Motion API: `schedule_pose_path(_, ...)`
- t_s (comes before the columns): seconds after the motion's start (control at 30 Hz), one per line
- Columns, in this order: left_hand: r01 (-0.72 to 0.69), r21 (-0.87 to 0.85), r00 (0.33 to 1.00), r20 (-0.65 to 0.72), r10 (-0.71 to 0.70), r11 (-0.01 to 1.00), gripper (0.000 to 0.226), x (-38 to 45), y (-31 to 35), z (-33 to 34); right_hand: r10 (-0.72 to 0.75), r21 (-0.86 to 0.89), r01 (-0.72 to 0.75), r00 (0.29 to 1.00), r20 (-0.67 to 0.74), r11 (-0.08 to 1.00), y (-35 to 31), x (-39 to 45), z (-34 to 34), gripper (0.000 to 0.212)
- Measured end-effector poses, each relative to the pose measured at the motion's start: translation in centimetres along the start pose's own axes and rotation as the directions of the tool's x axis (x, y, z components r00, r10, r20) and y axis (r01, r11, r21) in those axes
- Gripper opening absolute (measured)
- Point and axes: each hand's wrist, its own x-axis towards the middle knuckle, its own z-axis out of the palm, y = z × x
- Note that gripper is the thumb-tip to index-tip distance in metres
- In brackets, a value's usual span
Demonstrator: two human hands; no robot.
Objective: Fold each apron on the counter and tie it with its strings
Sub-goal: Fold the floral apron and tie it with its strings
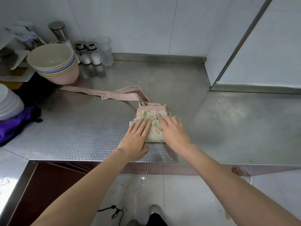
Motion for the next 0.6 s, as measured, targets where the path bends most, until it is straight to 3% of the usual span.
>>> schedule_pose_path(0.03, 0.024, 0.029, 0.994, 0.104, -0.027, 0.999, 0.079, 0.0, 0.0, 0.4, -0.068, -0.036, 0.073, 0.992, 0.11, 0.997, -0.2, -0.5, 0.2, 0.066)
schedule_pose_path(0.1, 0.032, 0.114, 0.985, 0.165, -0.051, 0.993, 0.083, 0.3, -0.1, 0.6, -0.039, -0.118, 0.085, 0.936, 0.349, 0.989, -0.7, -1.1, 0.8, 0.081)
schedule_pose_path(0.2, 0.017, 0.142, 0.989, 0.143, -0.038, 0.99, 0.084, 0.7, 0.1, 0.5, 0.022, -0.239, 0.082, 0.916, 0.4, 0.968, -1.4, -1.3, 1.5, 0.067)
schedule_pose_path(0.33, 0.006, 0.011, 0.977, 0.215, -0.008, 1.0, 0.077, 1.1, -0.5, -1.6, -0.008, -0.079, 0.044, 0.911, 0.412, 0.996, -1.5, -0.8, 0.8, 0.055)
schedule_pose_path(0.47, 0.092, -0.292, 0.956, 0.294, -0.002, 0.952, 0.056, 1.8, -2.0, -4.3, -0.064, 0.257, -0.101, 0.825, 0.561, 0.961, 0.9, 1.1, -1.8, 0.016)
schedule_pose_path(0.53, 0.197, -0.404, 0.933, 0.358, -0.043, 0.893, 0.058, 2.2, -2.3, -4.8, -0.013, 0.297, -0.23, 0.771, 0.637, 0.927, 1.7, 2.2, -2.8, 0.024)
schedule_pose_path(0.6, 0.265, -0.458, 0.927, 0.364, -0.093, 0.849, 0.052, 2.6, -2.3, -4.8, 0.055, 0.252, -0.288, 0.751, 0.658, 0.924, 1.8, 3.3, -2.8, 0.017)
